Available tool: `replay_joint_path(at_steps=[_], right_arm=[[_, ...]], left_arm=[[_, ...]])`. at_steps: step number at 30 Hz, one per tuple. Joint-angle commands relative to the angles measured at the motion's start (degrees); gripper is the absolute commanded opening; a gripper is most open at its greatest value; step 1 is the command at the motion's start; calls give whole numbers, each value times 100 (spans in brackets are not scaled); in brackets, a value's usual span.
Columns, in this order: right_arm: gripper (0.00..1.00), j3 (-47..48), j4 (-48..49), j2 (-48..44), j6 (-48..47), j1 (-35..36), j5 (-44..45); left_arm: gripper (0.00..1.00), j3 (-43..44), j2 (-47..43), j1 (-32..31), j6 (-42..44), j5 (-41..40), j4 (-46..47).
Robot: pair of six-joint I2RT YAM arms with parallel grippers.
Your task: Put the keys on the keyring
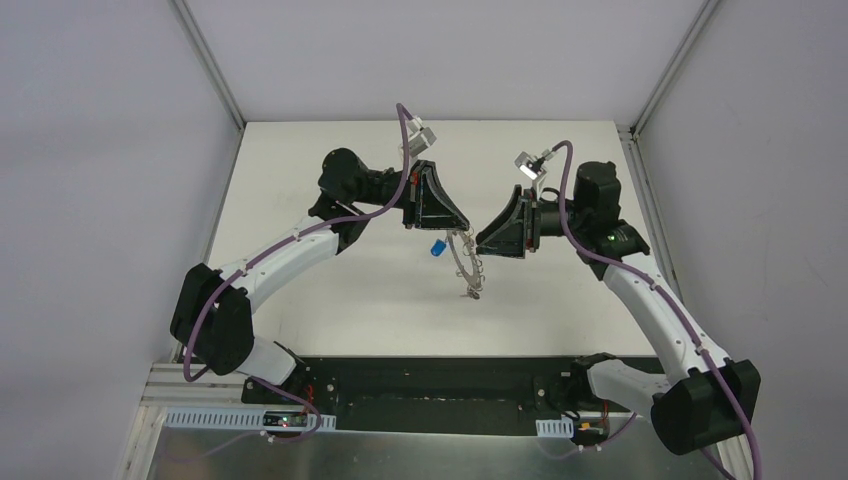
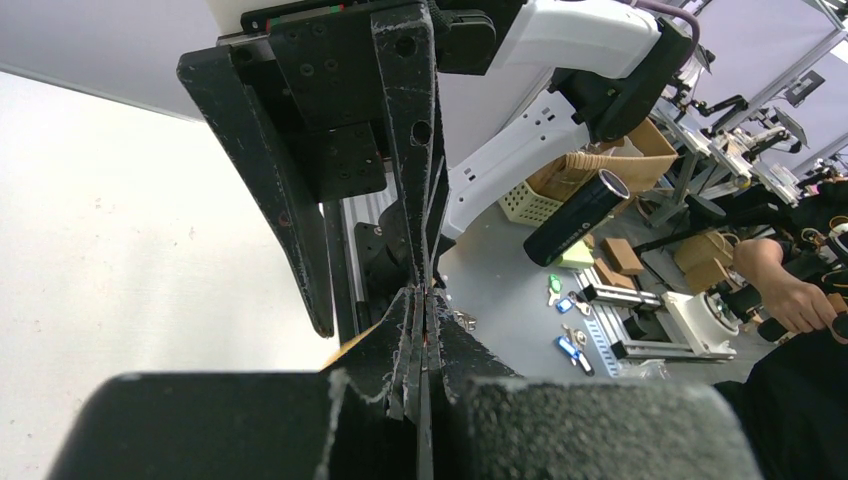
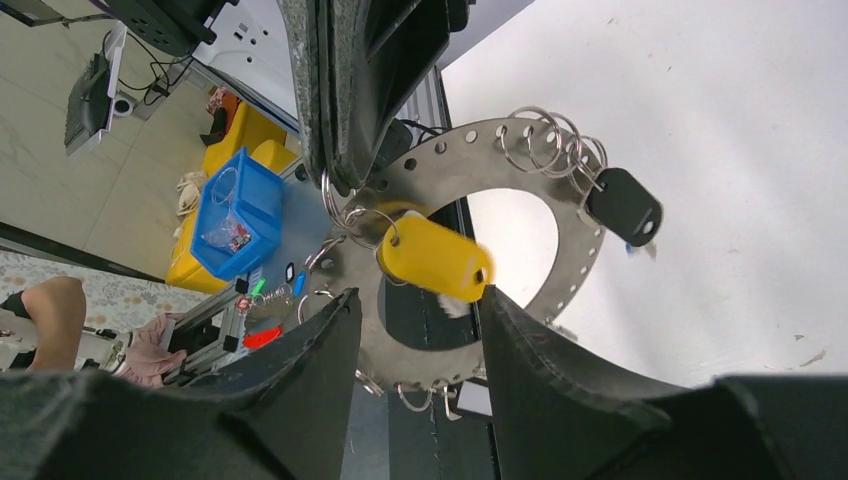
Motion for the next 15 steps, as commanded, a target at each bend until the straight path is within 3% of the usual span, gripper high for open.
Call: replay_joint_path(at_steps=[1, 15], right_arm=[[51, 327, -134, -150, -290, -50, -54], [58, 579, -495, 93, -858, 253, 344]], left_arm=[[0, 10, -128, 55, -87, 104, 478], [0, 53, -68, 47, -132, 51, 446]])
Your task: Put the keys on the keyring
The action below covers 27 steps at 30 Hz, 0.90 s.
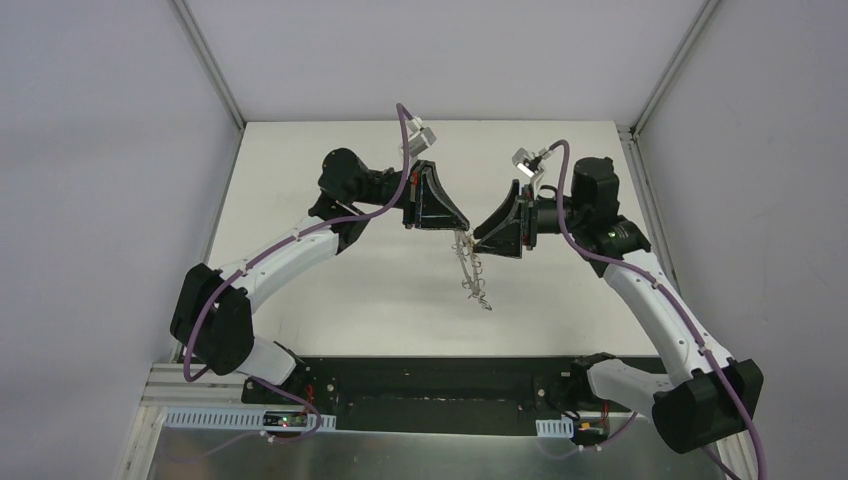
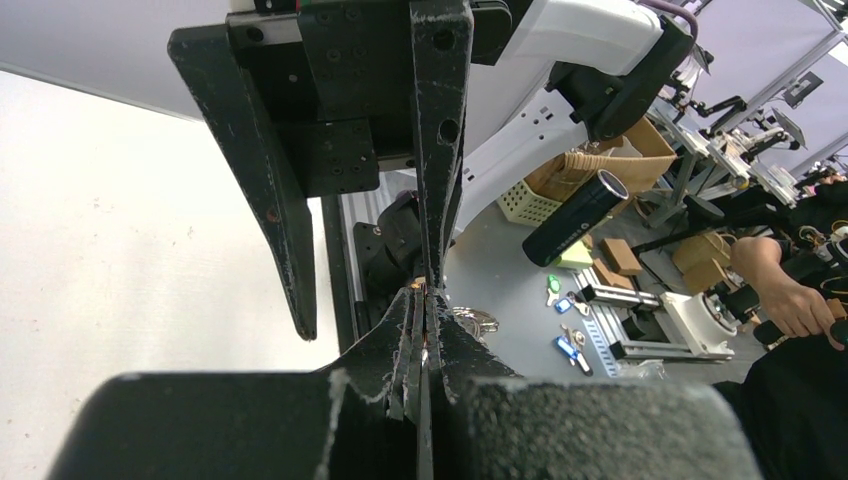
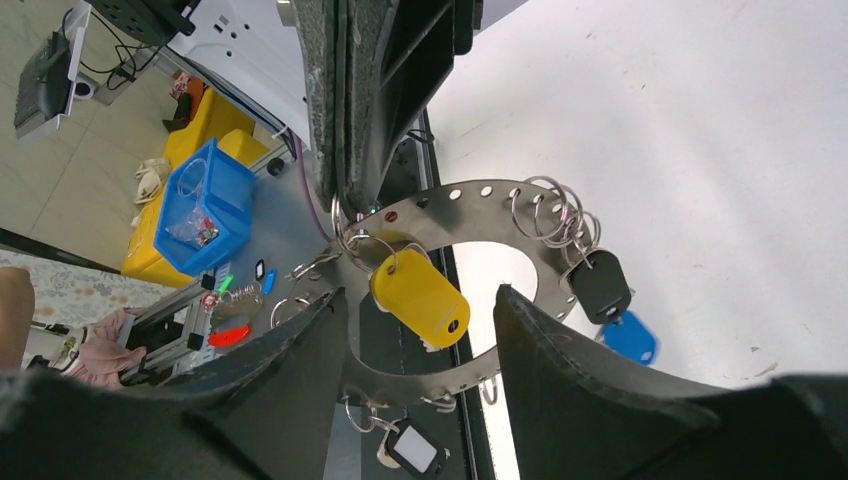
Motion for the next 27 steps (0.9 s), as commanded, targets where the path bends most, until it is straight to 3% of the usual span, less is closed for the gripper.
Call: replay_joint_path(at_steps=[1, 6, 15, 27], right_arm=[[58, 251, -86, 86, -321, 155, 104], [58, 234, -71, 183, -353, 253, 131], [45, 76, 591, 320, 234, 329, -68], [14, -55, 524, 42, 194, 81, -211]], left_arm=[[0, 55, -59, 40, -126, 49, 453], [0, 65, -15, 38, -161, 16, 484], [0, 61, 71, 38, -194, -69, 531], [0, 142, 74, 60, -248, 19, 597]])
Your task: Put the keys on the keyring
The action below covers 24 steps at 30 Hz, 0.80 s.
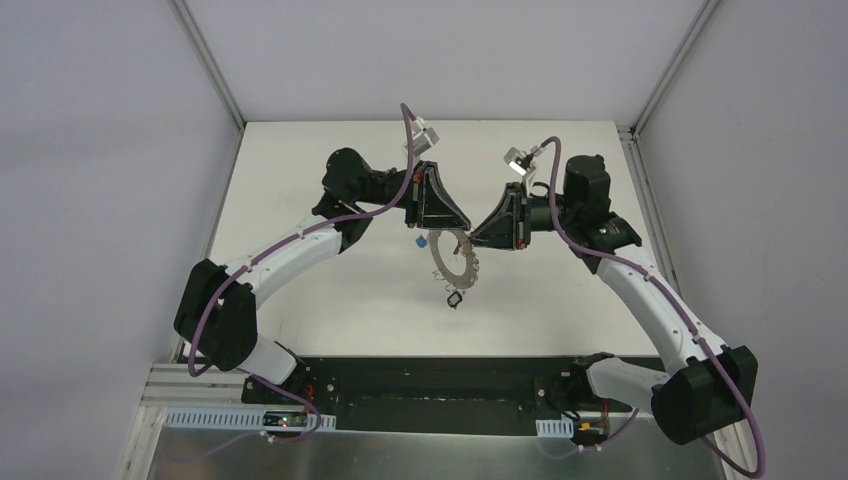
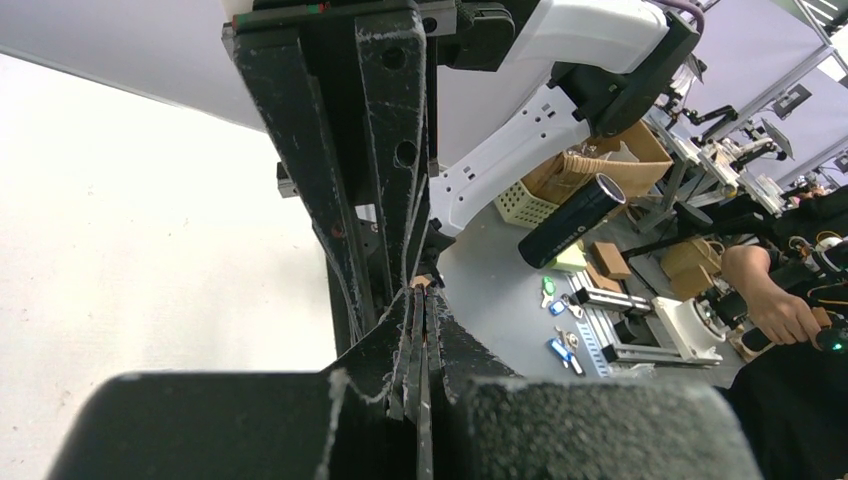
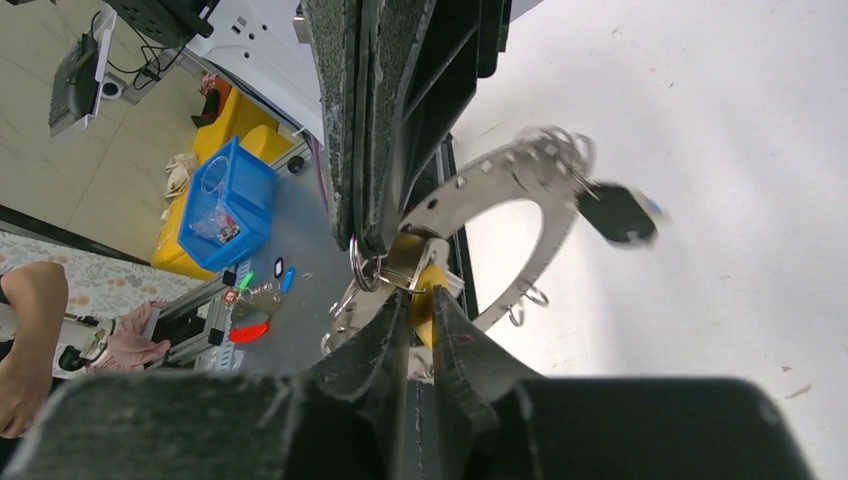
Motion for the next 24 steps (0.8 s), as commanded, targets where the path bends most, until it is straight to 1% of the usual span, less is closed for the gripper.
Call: replay_joint_path(at_steps=[1, 4, 8, 13, 24], right_arm=[[12, -33, -6, -303, -182, -177, -146], [7, -15, -350, -400, -519, -239, -125], [0, 31, -517, -447, -611, -281, -122], [0, 164, -534, -380, -520, -273, -187], [0, 375, -569, -325, -403, -279, -163]], left_arm=[[0, 151, -68, 61, -121, 50, 546], [0, 194, -77, 86, -127, 95, 546], [0, 208, -78, 106, -114, 155, 533], [0, 152, -51, 102, 52, 216, 393], [0, 99, -51, 89, 820, 388, -327]])
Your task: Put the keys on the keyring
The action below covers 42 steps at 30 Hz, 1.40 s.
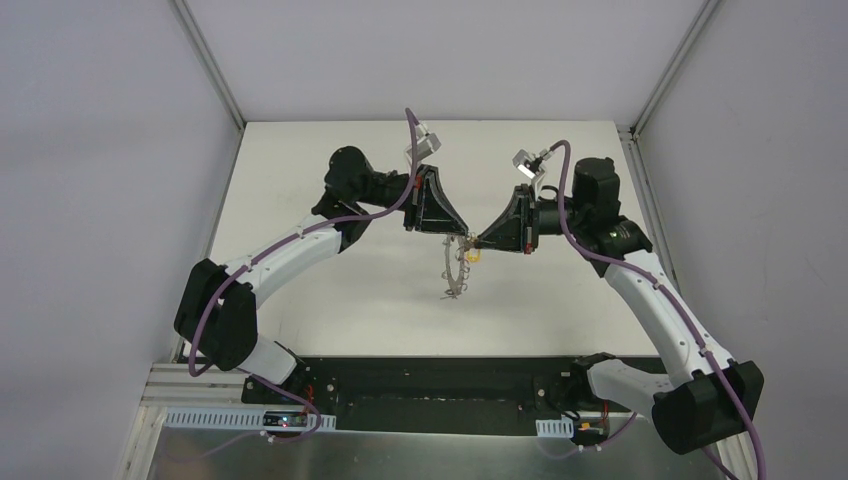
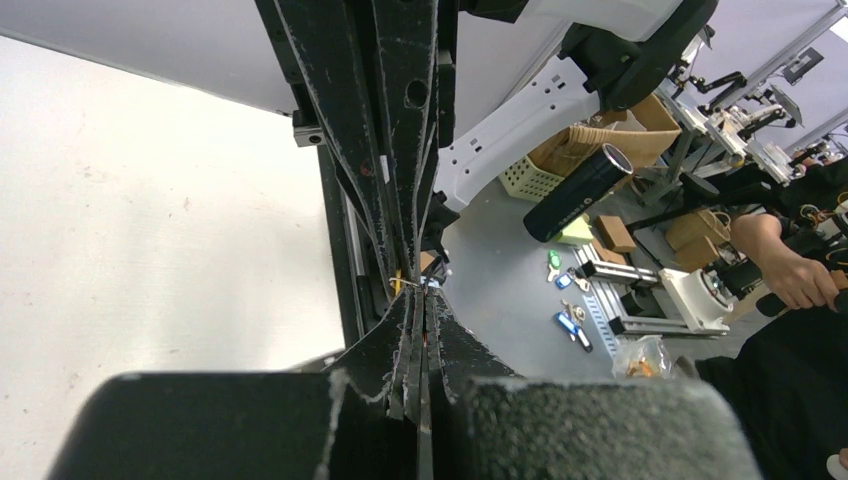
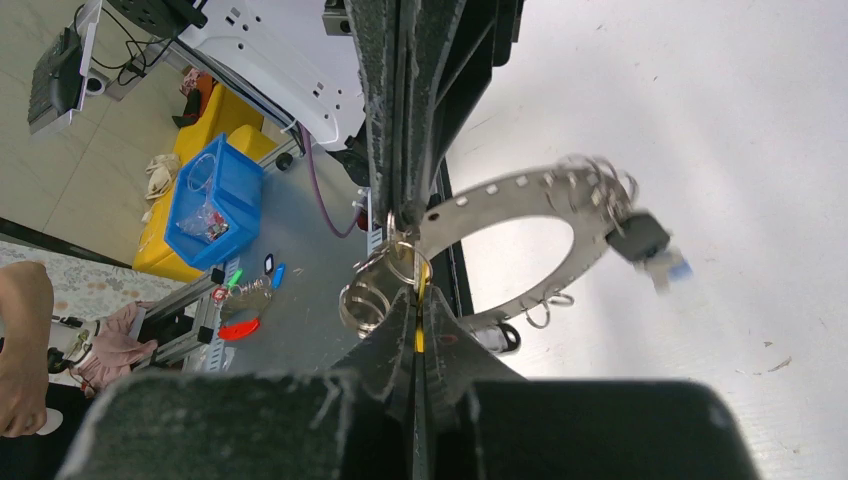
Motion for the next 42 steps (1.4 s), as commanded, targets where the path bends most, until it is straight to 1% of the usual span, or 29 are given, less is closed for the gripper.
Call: replay_joint_path(at_steps=[1, 8, 15, 19, 30, 37, 42], right_arm=[[0, 372, 31, 3, 13, -27, -139], [0, 396, -137, 13, -127, -18, -38], [0, 613, -1276, 0, -1135, -22, 531], [0, 712, -1701, -59, -1523, -24, 864], [0, 752, -2063, -194, -1877, -20, 1159], [0, 1016, -2301, -176, -1994, -19, 1205], [0, 1012, -2317, -174, -2014, 10, 1255]], left_arm=[[0, 108, -59, 46, 512, 128, -111], [0, 211, -25, 36, 748, 130, -484], [0, 400, -42, 53, 820, 179, -695], [0, 494, -89, 79, 900, 206, -891], [0, 674, -351, 97, 2329, 111, -2717], [0, 1072, -402, 96, 3533, -78, -4394], [0, 1068, -462, 97, 3834, -141, -4703]])
